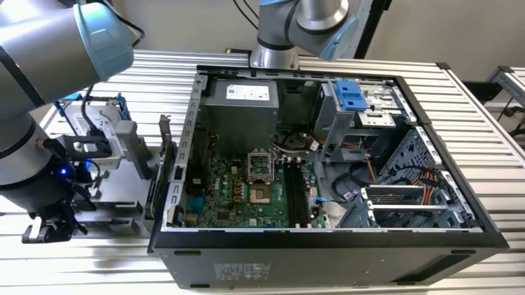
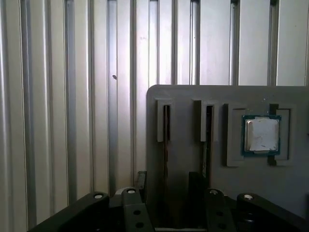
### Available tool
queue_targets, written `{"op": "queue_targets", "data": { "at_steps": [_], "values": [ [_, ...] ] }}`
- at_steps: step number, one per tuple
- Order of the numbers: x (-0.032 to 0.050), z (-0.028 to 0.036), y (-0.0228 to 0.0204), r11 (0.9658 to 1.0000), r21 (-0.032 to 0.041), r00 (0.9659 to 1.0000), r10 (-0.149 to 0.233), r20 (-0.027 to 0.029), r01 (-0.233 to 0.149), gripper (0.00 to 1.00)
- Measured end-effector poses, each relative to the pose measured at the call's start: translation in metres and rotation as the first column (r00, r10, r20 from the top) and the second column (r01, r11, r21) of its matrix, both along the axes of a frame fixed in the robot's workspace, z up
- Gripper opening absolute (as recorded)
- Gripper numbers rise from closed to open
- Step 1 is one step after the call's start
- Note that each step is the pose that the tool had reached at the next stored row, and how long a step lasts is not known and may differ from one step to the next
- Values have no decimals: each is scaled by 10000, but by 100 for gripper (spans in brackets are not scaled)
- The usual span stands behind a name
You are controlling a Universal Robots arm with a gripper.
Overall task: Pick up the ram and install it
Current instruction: 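Pick up the ram and move it above insertion slot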
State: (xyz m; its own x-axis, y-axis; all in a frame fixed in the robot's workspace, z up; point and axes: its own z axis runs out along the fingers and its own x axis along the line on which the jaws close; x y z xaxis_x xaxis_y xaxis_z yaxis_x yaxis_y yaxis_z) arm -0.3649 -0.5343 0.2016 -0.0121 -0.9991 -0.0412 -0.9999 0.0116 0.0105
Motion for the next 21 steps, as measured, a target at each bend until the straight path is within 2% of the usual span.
{"op": "queue_targets", "data": {
  "at_steps": [3,8,12,21],
  "values": [
    [2,-36,11,10000,0,10000,-1,-2,1,100],
    [4,-76,54,10000,3,10000,-1,1,1,100],
    [4,-106,54,10000,1,10000,1,-2,-1,100],
    [4,-108,55,10000,1,10000,0,-1,0,100]
  ]
}}
